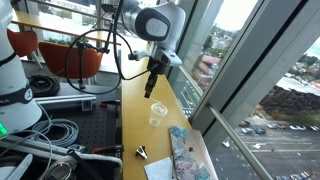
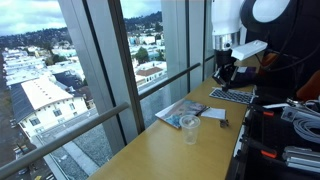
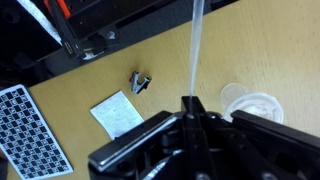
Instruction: Put the straw inside the cup
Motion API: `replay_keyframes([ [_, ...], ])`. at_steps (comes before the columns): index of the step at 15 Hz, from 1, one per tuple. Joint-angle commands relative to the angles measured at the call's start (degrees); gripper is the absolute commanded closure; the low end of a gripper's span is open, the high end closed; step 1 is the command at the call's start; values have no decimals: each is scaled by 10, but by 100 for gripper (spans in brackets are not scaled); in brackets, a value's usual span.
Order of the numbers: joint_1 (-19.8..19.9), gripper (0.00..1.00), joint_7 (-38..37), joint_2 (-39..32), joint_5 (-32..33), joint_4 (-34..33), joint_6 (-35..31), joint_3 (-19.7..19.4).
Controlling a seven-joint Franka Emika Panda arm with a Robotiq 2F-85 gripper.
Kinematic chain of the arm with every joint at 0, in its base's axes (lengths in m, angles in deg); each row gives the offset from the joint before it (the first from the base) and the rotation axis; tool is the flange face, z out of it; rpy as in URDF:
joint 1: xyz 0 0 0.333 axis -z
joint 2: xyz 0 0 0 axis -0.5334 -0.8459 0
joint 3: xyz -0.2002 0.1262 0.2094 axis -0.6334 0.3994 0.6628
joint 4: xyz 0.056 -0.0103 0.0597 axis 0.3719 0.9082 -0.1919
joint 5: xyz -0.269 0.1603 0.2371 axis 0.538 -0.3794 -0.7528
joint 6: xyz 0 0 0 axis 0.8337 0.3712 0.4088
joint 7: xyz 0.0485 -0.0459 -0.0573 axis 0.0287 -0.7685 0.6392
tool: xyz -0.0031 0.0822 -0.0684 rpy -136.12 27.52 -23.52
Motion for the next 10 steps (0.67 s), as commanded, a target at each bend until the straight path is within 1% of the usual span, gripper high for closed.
replay_keyframes([
  [1,58,100,67,66,-76,-27,125,77],
  [2,69,100,89,65,-106,-42,146,87],
  [4,85,100,157,56,-174,-74,177,94],
  [8,121,100,308,15,-289,-135,240,80],
  [10,145,100,348,-15,-327,-161,272,77],
])
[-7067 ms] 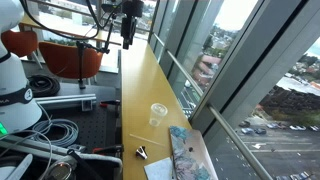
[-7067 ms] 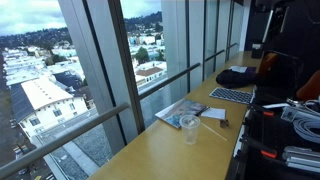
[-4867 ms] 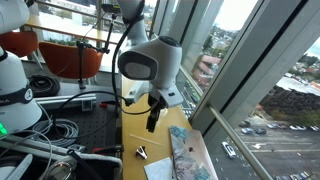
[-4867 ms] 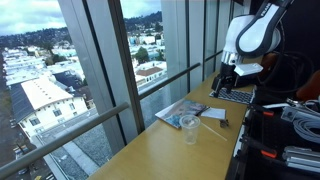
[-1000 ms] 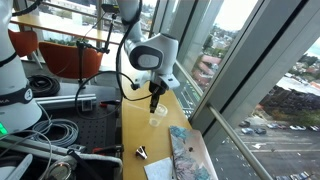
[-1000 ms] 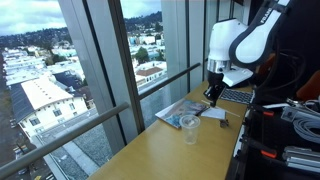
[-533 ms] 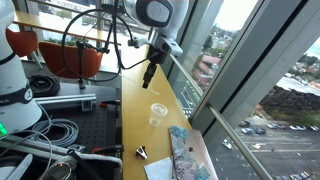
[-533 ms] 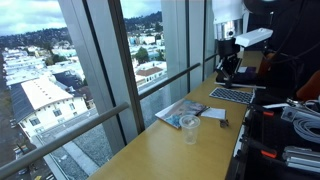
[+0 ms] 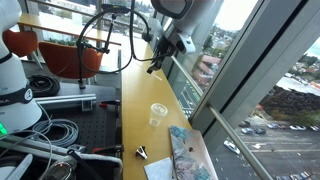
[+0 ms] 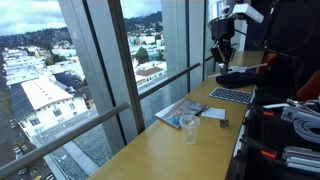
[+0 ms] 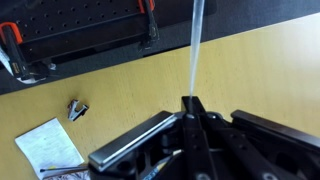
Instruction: Put the straw inside the cup
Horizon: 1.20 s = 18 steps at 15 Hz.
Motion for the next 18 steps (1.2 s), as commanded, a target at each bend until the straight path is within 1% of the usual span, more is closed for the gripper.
replay_keyframes([
  [1,43,100,78,-65,-74,-62,67,-6],
  [6,95,100,115,-149,-144,-122,116,-6],
  [9,116,100,115,-205,-178,-173,142,-1],
  [14,124,100,84,-289,-228,-241,153,9],
  [18,127,100,64,-340,-253,-274,156,13],
])
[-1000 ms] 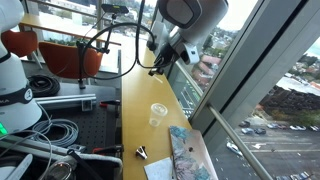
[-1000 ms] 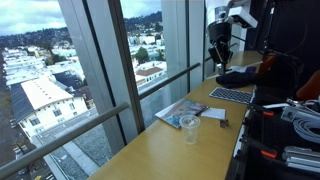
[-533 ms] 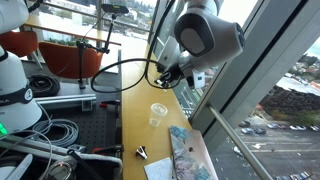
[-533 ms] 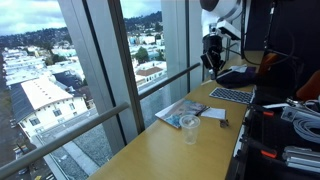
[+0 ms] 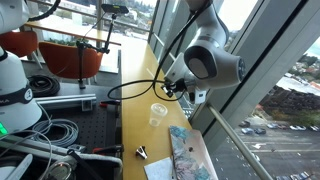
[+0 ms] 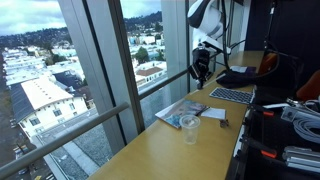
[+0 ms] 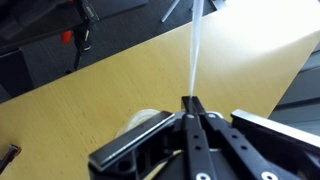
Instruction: Put the straw inside the cup
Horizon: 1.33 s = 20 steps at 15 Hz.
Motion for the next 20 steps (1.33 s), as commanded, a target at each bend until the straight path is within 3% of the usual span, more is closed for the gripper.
replay_keyframes([
  [1,15,100,-23,-50,-28,-49,31,11],
  [20,14,100,-30,-179,-65,-95,26,26],
])
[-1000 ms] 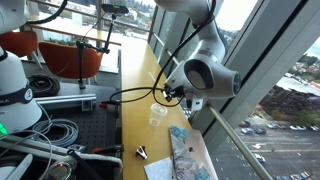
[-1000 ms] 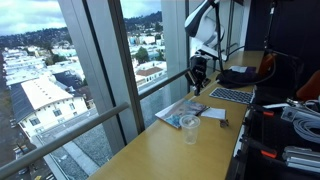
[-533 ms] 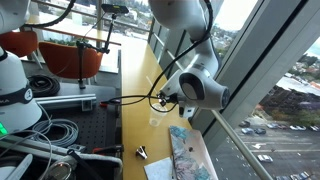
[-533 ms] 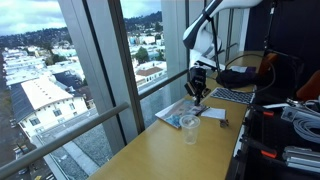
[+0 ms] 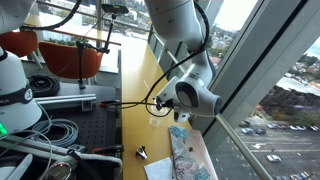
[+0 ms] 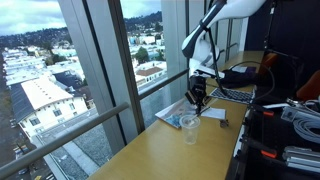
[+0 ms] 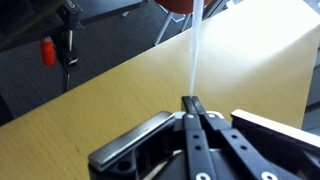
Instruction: Put the straw inside the cup
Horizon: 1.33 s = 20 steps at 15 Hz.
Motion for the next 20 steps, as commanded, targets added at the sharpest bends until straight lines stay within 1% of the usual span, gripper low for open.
replay_keyframes([
  [1,11,100,-7,-20,-13,-29,13,8],
  [13,15,100,-9,-62,-14,-70,20,13],
  [20,25,100,-23,-96,-21,-104,53,17],
])
